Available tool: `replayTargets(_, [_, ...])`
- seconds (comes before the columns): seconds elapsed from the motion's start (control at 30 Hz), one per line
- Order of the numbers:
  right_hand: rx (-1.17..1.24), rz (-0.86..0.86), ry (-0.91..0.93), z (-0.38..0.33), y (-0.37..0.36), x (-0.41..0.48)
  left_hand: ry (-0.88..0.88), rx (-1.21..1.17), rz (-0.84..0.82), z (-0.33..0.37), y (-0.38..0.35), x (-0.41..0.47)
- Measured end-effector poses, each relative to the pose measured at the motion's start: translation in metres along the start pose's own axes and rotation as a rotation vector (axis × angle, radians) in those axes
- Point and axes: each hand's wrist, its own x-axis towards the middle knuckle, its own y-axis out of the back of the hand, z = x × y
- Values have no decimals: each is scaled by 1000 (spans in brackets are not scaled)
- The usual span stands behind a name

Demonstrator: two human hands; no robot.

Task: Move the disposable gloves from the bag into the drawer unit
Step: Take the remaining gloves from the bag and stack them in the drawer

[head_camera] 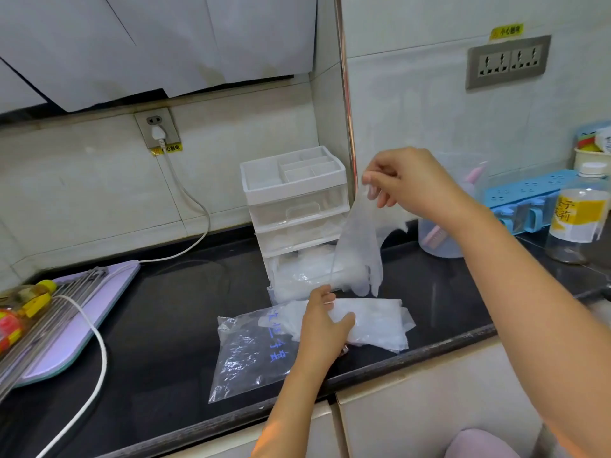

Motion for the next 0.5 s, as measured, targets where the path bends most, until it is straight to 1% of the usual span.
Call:
replayTargets(0.07, [-181, -66, 66, -12, 3, 6, 4, -39, 54, 14, 9, -3])
replayTargets(0.13, [-330, -122, 111, -22, 3, 9, -9, -129, 150, 33, 20, -7])
replayTargets(0.17, [-372, -145, 127, -27, 1, 10, -22, -182, 178, 44, 24, -9])
replayTargets(0.23, [-429, -182, 160, -37, -4, 12, -74, -239, 178, 67, 29, -14])
replayTargets(0.33, [-512, -245, 206, -49, -15, 13, -140, -199, 155, 91, 26, -13])
replayTargets(0.5, [-540, -299, 236, -51, -26, 17, -214, -35, 232, 100, 22, 9])
